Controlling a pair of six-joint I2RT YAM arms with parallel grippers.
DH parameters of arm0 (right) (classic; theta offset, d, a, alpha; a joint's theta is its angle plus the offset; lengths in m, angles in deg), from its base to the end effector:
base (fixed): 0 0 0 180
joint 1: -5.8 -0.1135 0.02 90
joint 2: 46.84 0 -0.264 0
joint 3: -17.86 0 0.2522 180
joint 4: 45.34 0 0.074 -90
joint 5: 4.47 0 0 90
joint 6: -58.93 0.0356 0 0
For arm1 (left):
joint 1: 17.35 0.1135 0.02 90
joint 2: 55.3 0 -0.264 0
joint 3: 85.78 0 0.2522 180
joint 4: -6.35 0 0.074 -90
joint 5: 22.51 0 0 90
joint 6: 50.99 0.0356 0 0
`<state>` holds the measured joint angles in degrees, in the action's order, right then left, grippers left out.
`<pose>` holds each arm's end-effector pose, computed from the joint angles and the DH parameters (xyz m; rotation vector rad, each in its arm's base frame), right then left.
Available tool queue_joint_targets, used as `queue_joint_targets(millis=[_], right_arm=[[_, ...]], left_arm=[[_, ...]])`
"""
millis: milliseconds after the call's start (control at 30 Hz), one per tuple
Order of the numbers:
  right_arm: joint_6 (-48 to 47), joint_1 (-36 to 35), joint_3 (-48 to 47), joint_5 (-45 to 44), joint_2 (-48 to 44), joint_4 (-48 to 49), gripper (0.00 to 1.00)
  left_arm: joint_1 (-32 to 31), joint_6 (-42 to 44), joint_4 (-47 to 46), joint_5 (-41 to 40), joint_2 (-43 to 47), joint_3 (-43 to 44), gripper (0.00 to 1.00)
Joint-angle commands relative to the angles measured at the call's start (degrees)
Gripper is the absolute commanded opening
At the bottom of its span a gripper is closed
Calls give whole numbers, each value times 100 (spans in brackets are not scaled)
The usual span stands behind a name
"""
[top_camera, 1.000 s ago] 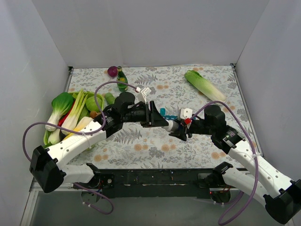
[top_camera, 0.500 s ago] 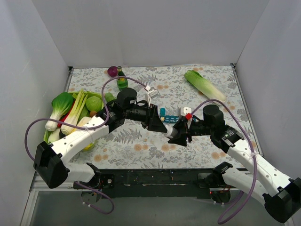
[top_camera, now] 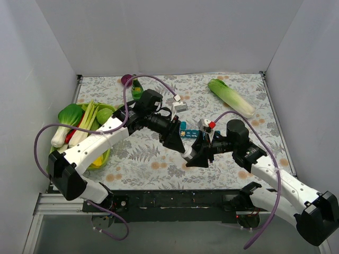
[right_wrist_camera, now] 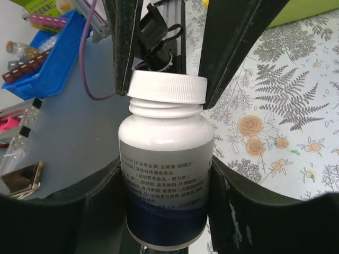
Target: Sort the pills into containers
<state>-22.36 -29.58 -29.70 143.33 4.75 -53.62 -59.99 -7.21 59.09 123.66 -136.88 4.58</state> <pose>0.1443 0.1394 0.2828 -1.1615 1.5245 1.4255 0.1993 -0.2237 0.3480 -0.4811 -2.4787 1.6707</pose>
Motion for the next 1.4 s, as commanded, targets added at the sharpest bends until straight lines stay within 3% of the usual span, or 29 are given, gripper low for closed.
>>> queue_joint_targets(millis=[0, 267, 400, 767, 933, 967, 1033, 1233, 1367], right_arm=[[1017, -57, 137, 486, 52, 1262, 2], [1634, -57, 383, 742, 123, 1948, 2], [1152, -57, 243, 557, 97, 1466, 2], [413, 39, -38, 364, 44, 817, 2], [-1132, 57, -504, -13, -79, -299, 2], [-1457, 57, -592, -232, -114, -519, 2], [-2350, 57, -820, -575, -175, -1152, 2], [-3867, -22, -1120, -2008, -299, -1777, 2], [-4438, -136, -1155, -2544, -299, -1857, 2]], left_arm=[[44, 1105, 636, 492, -42, 548, 27], [45, 1484, 980, 519, -139, 611, 34], [53, 1081, 664, 265, -7, 576, 62], [97, -80, -479, -675, 713, -13, 98], [439, -1089, -1180, -1694, 1546, -671, 98], [466, -1570, -1252, -2479, 1731, -777, 98], [510, -2310, -1384, -3205, 2196, -1162, 98], [572, -4691, -2094, -2717, 2182, -1832, 98], [449, -5424, -2702, -2680, 2041, -2070, 98]])
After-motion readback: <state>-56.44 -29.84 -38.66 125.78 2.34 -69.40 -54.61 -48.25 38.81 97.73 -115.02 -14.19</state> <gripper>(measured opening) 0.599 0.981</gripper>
